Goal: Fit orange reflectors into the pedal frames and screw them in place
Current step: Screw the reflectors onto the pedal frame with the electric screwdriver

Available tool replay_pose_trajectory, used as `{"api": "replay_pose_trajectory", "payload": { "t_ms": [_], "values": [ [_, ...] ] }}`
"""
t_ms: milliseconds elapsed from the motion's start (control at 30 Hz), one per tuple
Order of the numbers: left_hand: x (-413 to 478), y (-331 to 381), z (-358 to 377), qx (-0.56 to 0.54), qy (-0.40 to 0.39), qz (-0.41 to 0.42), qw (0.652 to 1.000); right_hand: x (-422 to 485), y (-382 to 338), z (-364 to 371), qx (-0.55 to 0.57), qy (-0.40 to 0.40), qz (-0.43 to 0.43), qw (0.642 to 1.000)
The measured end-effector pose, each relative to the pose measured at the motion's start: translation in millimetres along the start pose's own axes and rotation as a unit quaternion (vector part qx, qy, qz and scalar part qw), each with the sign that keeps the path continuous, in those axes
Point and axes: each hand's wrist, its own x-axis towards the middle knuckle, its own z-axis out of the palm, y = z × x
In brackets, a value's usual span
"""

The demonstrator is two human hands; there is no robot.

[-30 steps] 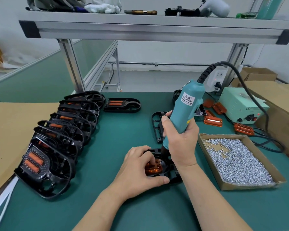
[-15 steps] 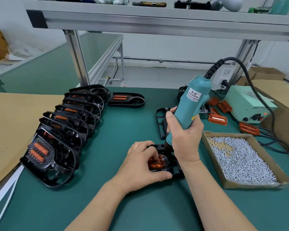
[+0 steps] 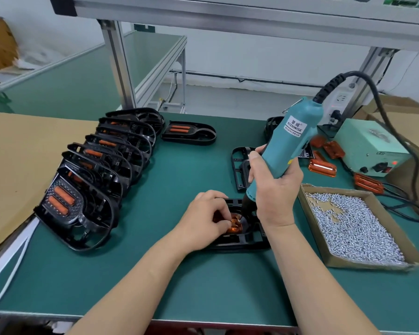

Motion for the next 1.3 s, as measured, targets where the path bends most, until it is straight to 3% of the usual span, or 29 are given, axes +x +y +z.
{"api": "replay_pose_trajectory", "payload": {
  "t_ms": [133,500,833,1100,1300],
  "values": [
    [9,2,-4,-0.007,-0.029,-0.030,0.999,-3,1,0,-0.015,-0.013,-0.008,1.000],
    [5,0,-4,-0.034,-0.021,-0.017,0.999,-2,1,0,0.019,0.001,0.009,1.000],
    [3,5,-6,-0.031,-0.026,-0.017,0.999,-1,12,1,-0.024,-0.014,0.003,1.000],
    [3,4,-7,-0.020,-0.036,-0.008,0.999,1,2,-11,0.045,0.011,0.031,0.998],
    [3,1,-8,-0.015,-0.034,-0.005,0.999,0,-9,-13,0.039,0.000,0.016,0.999]
  ]
}}
